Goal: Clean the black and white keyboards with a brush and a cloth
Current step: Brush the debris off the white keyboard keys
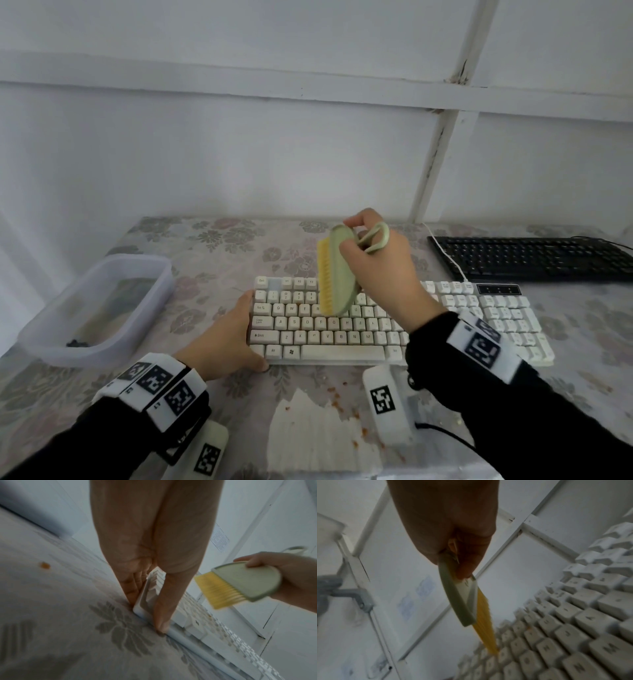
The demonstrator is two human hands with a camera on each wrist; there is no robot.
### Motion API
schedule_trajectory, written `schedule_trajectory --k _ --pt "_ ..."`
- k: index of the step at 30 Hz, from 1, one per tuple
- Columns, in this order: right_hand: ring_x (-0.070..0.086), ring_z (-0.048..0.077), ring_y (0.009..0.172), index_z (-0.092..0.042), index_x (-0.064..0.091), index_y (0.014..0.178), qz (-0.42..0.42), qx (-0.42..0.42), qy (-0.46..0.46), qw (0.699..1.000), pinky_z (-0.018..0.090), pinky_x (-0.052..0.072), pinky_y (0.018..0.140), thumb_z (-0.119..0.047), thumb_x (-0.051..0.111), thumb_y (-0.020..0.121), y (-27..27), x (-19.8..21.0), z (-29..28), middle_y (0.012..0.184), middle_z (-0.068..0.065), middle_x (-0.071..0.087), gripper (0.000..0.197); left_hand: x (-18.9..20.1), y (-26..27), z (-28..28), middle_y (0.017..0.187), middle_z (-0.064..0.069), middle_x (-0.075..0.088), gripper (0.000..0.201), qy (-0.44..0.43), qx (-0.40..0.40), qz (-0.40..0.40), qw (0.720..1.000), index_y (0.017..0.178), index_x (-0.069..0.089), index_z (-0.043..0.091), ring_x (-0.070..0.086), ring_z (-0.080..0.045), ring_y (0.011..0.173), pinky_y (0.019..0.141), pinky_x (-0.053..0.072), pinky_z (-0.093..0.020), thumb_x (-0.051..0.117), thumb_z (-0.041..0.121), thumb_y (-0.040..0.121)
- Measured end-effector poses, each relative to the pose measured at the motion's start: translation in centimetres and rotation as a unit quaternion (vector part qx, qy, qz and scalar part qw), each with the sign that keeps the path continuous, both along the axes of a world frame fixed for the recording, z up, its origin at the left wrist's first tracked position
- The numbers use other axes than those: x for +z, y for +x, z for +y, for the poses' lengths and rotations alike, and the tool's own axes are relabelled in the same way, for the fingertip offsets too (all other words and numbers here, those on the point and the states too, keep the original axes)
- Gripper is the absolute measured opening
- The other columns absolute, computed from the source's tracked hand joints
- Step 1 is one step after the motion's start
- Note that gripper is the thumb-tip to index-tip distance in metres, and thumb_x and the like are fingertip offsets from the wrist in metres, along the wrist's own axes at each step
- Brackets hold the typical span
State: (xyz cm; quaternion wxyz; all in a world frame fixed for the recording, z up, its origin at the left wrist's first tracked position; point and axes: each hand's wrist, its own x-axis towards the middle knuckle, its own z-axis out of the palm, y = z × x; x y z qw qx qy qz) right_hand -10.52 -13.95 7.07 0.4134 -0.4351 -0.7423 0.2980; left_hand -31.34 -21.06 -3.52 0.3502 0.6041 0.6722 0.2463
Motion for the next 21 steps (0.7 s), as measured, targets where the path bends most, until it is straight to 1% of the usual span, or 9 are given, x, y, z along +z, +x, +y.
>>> schedule_trajectory --k 1,2,6,8,10,13,17,19,21 --pt "0.047 0.012 0.055 -0.013 0.054 0.097 -0.008 0.004 -0.007 1.000 0.023 0.038 0.045 -0.011 0.051 0.089 -0.4 -0.5 0.2 0.069 0.003 0.055 0.009 0.0 0.0 0.0 0.124 0.014 0.053 0.104 0.000 -0.001 -0.002 1.000 0.136 0.017 0.039 0.053 -0.008 0.114 0.098 0.046 -0.030 0.082 0.006 0.061" --pt "0.047 0.013 0.055 -0.015 0.053 0.097 -0.023 0.006 -0.017 1.000 0.024 0.038 0.045 -0.012 0.051 0.089 -0.6 -1.1 0.2 0.068 0.002 0.055 0.009 0.0 0.0 0.0 0.124 0.013 0.053 0.105 -0.002 0.000 -0.005 1.000 0.138 0.018 0.037 0.053 -0.009 0.115 0.099 0.046 -0.032 0.082 0.006 0.061" --pt "0.044 0.008 0.048 -0.014 0.053 0.094 -0.072 0.043 -0.036 0.996 0.016 0.035 0.038 -0.014 0.050 0.092 0.1 -3.3 -1.5 0.063 0.000 0.054 0.004 -0.2 -0.2 0.0 0.124 0.012 0.054 0.110 -0.011 0.005 -0.017 1.000 0.143 0.016 0.035 0.054 -0.009 0.114 0.100 0.047 -0.036 0.082 0.008 0.059" --pt "0.039 0.004 0.041 -0.013 0.055 0.093 -0.083 0.065 -0.054 0.993 0.017 0.032 0.038 -0.014 0.050 0.092 0.8 -4.0 -2.8 0.055 -0.006 0.049 0.005 -0.3 -0.2 0.0 0.125 0.012 0.055 0.112 -0.015 0.006 -0.023 1.000 0.143 0.016 0.035 0.055 -0.010 0.115 0.100 0.047 -0.038 0.082 0.010 0.056" --pt "0.037 0.004 0.037 -0.016 0.056 0.091 -0.100 0.073 -0.069 0.990 0.017 0.029 0.038 -0.014 0.051 0.091 1.4 -4.3 -3.6 0.050 -0.007 0.045 0.006 -0.4 -0.3 0.1 0.125 0.012 0.055 0.113 -0.015 0.005 -0.027 1.000 0.143 0.017 0.035 0.055 -0.010 0.114 0.099 0.048 -0.038 0.082 0.014 0.053" --pt "0.036 0.003 0.036 -0.018 0.058 0.089 -0.088 0.069 -0.091 0.990 0.015 0.030 0.036 -0.015 0.053 0.090 2.1 -3.0 -3.6 0.052 -0.007 0.047 0.006 -0.4 -0.4 0.1 0.124 0.013 0.055 0.113 -0.016 0.004 -0.036 0.999 0.143 0.018 0.035 0.056 -0.009 0.113 0.098 0.049 -0.039 0.081 0.016 0.051" --pt "0.047 -0.003 0.039 -0.011 0.058 0.096 -0.034 0.034 -0.057 0.997 0.010 0.032 0.034 -0.012 0.053 0.090 1.7 -0.2 -2.0 0.064 -0.002 0.054 0.007 -0.4 -0.4 0.0 0.123 0.013 0.057 0.113 -0.022 0.005 -0.035 0.999 0.142 0.017 0.036 0.057 -0.009 0.112 0.097 0.050 -0.038 0.081 0.015 0.052" --pt "0.054 0.000 0.045 -0.011 0.055 0.100 -0.019 0.016 -0.043 0.999 0.015 0.037 0.032 -0.014 0.053 0.090 0.9 0.4 -1.2 0.071 0.002 0.058 0.010 -0.3 -0.3 0.0 0.124 0.012 0.056 0.113 -0.022 0.004 -0.033 0.999 0.142 0.016 0.036 0.056 -0.010 0.113 0.098 0.049 -0.038 0.081 0.016 0.052" --pt "0.064 0.014 0.060 -0.013 0.053 0.101 -0.020 0.004 -0.030 0.999 0.030 0.049 0.037 -0.016 0.053 0.090 -0.1 0.4 -0.5 0.078 0.008 0.062 0.012 -0.2 -0.3 0.0 0.125 0.012 0.055 0.112 -0.019 0.003 -0.032 0.999 0.141 0.017 0.037 0.056 -0.010 0.114 0.099 0.048 -0.039 0.081 0.017 0.051"
